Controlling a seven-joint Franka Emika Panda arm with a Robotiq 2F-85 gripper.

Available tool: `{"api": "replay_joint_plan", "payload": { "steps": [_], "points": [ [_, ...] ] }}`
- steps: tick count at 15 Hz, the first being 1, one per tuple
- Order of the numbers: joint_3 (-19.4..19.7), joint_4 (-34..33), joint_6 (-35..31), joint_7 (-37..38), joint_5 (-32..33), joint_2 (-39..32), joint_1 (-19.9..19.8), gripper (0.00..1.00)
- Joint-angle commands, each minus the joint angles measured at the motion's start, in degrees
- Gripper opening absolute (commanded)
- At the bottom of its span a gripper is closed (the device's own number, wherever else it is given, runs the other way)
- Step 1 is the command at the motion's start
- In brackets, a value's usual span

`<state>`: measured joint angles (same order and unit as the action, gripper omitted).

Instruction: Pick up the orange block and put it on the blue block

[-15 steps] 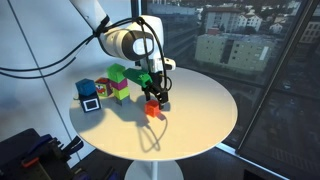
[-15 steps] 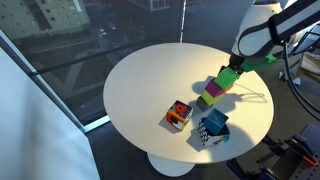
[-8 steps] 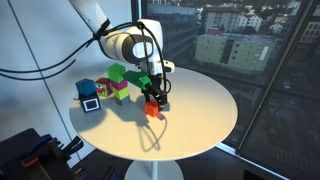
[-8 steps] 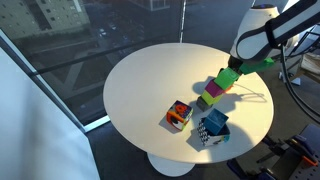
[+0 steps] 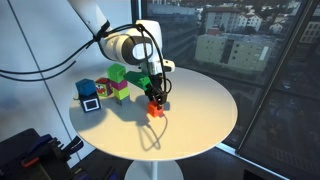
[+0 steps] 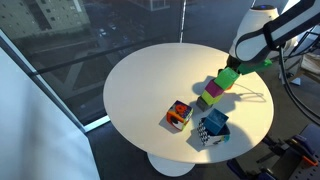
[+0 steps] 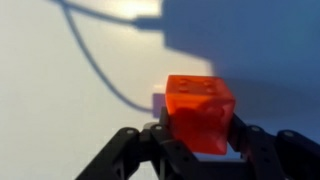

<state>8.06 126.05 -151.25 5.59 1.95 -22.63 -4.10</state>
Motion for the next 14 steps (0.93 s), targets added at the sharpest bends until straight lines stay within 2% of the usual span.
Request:
{"api": "replay_joint_plan", "payload": {
  "steps": [1, 6, 14],
  "points": [
    [0.97, 0.61, 1.08, 2.20, 1.21, 3.11, 1.09, 0.29],
    [0.65, 1.55, 5.69, 2.39, 1.31, 9.13, 1.03, 0.29],
    [-0.79, 2.28, 16.78, 1.73, 1.36, 20.07, 0.46, 0.29]
  ]
}}
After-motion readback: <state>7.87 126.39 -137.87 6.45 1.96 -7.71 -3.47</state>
